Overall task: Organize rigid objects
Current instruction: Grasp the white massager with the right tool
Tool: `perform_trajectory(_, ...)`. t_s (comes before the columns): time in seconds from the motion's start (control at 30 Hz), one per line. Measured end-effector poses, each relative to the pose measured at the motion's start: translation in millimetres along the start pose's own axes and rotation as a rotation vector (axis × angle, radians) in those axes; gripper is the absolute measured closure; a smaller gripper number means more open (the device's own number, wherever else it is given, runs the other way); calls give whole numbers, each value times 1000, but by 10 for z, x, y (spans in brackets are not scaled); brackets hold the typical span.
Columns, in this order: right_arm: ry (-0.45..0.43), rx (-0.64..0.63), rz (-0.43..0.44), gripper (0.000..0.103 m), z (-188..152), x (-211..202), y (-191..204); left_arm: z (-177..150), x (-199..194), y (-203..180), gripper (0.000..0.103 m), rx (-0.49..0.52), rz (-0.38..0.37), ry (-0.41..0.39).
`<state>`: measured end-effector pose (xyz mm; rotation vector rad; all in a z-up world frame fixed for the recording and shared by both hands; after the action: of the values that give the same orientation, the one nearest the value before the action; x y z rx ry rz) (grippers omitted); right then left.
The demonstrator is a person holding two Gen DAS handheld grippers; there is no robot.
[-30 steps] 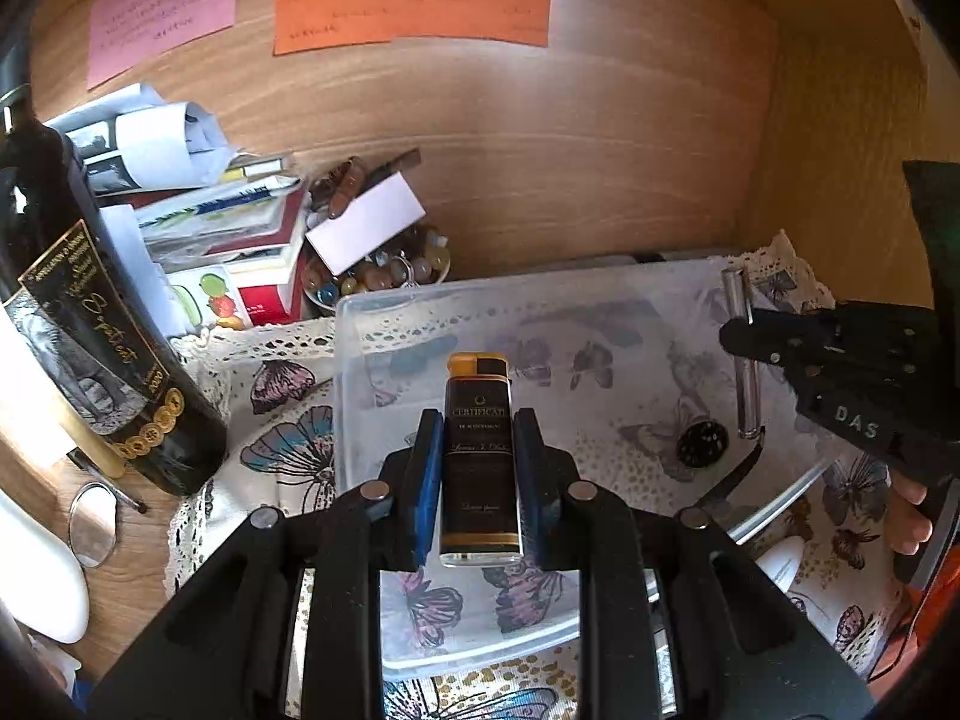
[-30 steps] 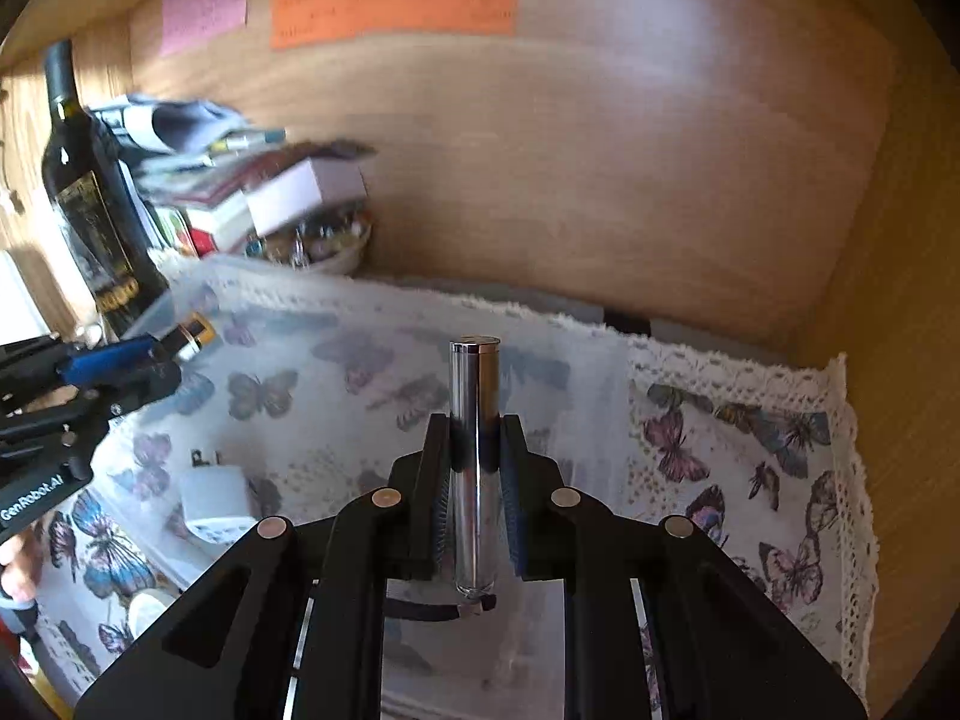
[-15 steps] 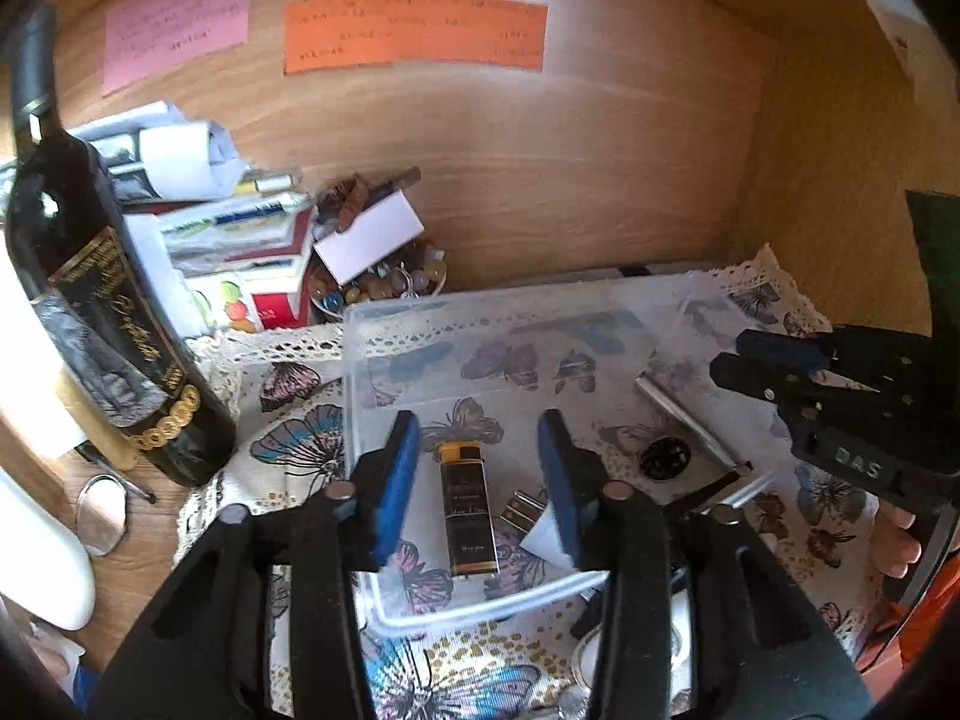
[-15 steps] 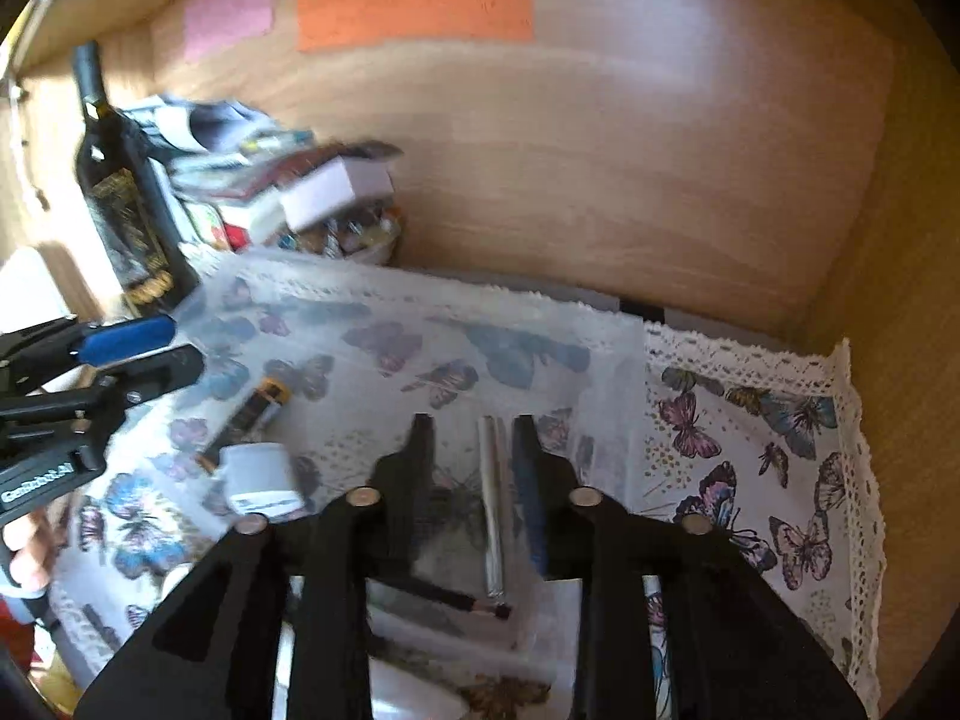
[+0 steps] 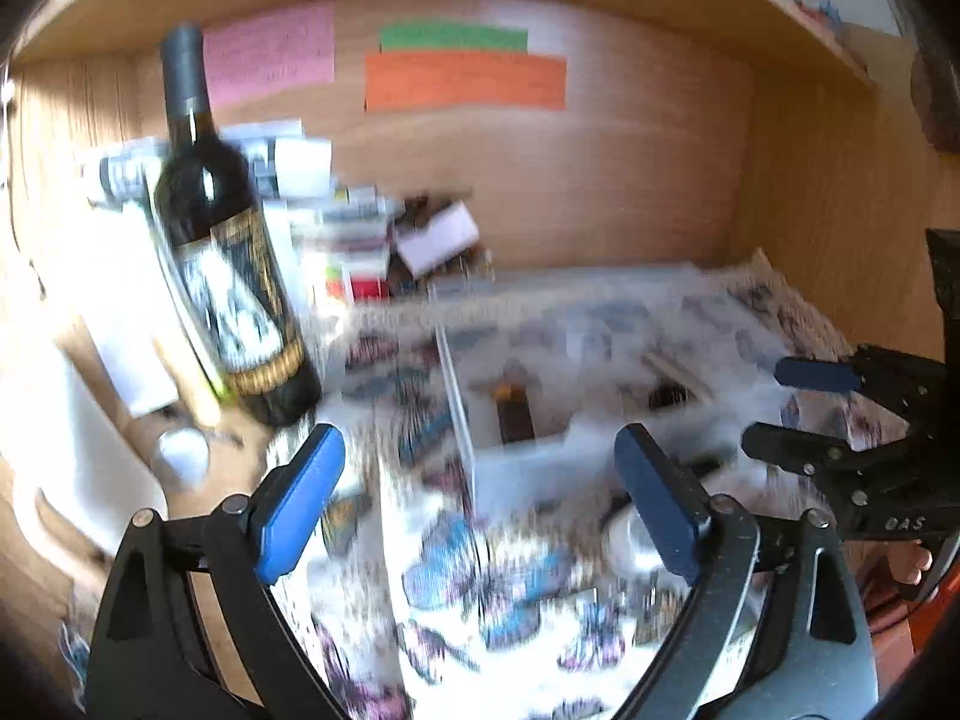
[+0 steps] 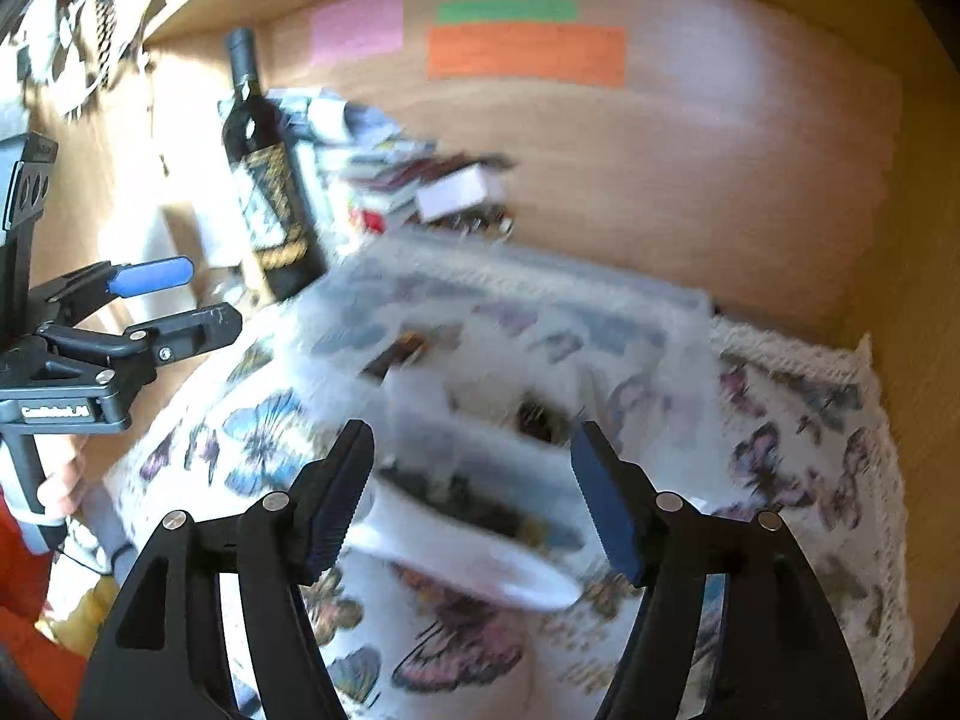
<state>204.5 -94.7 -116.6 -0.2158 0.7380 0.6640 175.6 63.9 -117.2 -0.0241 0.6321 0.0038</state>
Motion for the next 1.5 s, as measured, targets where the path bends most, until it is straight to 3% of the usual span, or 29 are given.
perform_trajectory(0.3,182,-84,54,35,-391,390,193,-626,129,7,11,-9,-5,143)
perform_trajectory(0.37,192,-102,68,30,-397,436,220,-698,153,-1,11,-13,-6,162)
perform_trajectory(0.5,226,-127,115,29,-404,523,305,-811,129,-50,11,-6,-12,174)
perform_trajectory(0.53,232,-134,117,30,-409,541,321,-827,121,-64,11,-3,-13,174)
perform_trajectory(0.63,242,-137,146,53,-437,539,385,-867,104,-100,11,4,-17,173)
perform_trajectory(0.73,252,-142,149,67,-497,501,435,-869,126,-133,11,6,-29,178)
perform_trajectory(0.97,286,-134,140,68,-621,578,466,-903,152,-222,11,16,-47,189)
perform_trajectory(1.07,261,-123,127,69,-583,579,470,-934,153,-277,14,20,-63,203)
perform_trajectory(1.33,163,-72,103,71,-615,290,320,-1026,165,-601,40,102,-105,239)
perform_trajectory(1.5,124,-5,67,71,-679,83,85,-1035,327,-772,45,121,-124,281)
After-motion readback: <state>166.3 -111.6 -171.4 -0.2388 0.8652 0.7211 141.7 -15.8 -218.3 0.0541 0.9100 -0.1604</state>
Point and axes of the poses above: each gripper's, at about its wrist camera, not at the fingertips, and x roughly the way its jaws point, y to its left, z to its top, the point moved 7 cm from there along x, roughly the way its jaws point
